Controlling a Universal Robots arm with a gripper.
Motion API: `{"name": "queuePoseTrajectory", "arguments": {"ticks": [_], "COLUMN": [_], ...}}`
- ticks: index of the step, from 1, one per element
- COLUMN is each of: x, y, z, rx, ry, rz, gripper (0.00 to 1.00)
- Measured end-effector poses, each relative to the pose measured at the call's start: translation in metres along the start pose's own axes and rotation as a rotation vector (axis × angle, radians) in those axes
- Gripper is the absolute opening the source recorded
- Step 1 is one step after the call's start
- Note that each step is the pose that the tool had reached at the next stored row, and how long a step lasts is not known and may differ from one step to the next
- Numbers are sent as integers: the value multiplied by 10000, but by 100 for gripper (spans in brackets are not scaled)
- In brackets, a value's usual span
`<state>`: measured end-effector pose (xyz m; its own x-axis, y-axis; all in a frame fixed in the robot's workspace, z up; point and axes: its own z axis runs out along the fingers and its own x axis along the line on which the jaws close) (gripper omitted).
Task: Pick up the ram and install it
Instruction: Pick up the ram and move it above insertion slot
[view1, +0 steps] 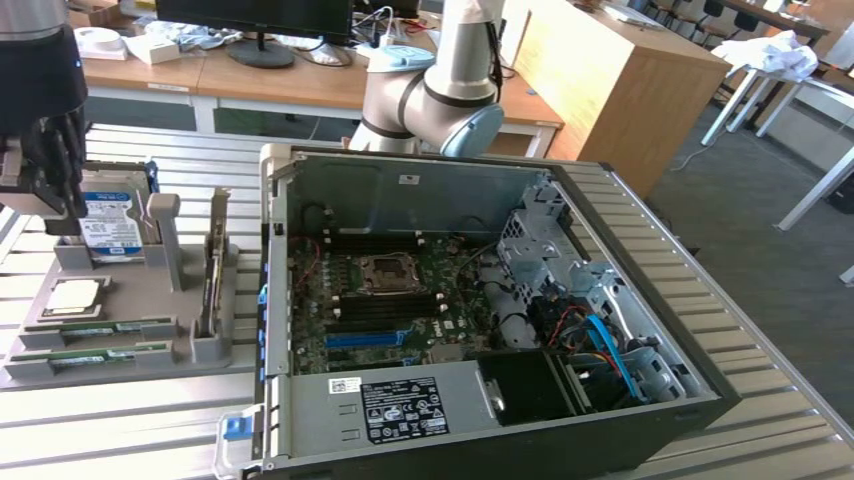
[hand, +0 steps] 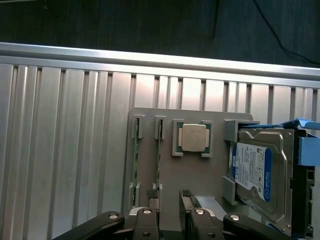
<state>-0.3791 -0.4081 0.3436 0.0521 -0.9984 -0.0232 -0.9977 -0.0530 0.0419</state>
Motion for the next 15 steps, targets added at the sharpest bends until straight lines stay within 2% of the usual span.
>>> {"name": "queuePoseTrajectory", "arguments": {"ticks": [15], "x": [3], "y": [-5], "z": [122], "rx": [0], "ry": [0], "rz": [0], "gripper": [30]}}
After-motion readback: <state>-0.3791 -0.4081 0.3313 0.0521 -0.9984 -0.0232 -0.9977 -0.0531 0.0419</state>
